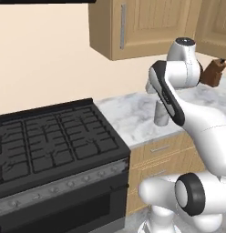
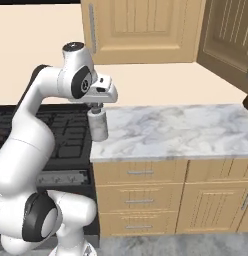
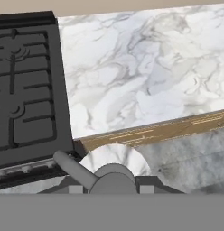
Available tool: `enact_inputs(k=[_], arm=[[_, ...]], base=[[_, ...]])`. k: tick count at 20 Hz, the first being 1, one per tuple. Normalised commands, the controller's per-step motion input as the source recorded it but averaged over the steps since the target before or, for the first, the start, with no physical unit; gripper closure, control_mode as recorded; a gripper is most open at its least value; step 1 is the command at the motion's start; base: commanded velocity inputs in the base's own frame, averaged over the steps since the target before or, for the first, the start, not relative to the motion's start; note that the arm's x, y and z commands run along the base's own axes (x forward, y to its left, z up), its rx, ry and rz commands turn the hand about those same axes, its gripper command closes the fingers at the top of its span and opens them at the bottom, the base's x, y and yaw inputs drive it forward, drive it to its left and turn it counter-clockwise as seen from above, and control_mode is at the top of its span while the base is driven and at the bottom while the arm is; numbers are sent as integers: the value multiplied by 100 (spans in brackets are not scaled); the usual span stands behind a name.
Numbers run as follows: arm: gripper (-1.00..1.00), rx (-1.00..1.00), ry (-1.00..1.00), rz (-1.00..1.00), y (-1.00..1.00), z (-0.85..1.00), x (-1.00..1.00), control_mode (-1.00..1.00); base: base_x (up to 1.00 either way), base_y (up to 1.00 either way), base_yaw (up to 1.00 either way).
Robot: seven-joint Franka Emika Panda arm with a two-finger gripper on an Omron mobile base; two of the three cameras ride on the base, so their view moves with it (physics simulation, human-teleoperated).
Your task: Pick up the dish brush and soap dispenser from the sink, and place them back in the cabinet, and close the cabinet doors.
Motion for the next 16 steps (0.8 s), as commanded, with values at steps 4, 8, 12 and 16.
enact_inputs(k=[4,8,12,16], arm=[[100,0,0,0,0,0,0,100],[100,0,0,0,0,0,0,100],[100,0,0,0,0,0,0,100],[100,0,0,0,0,0,0,100]], base=[[0,-21,-35],[-3,-42,-25],[-14,-66,-3],[-15,-71,0]])
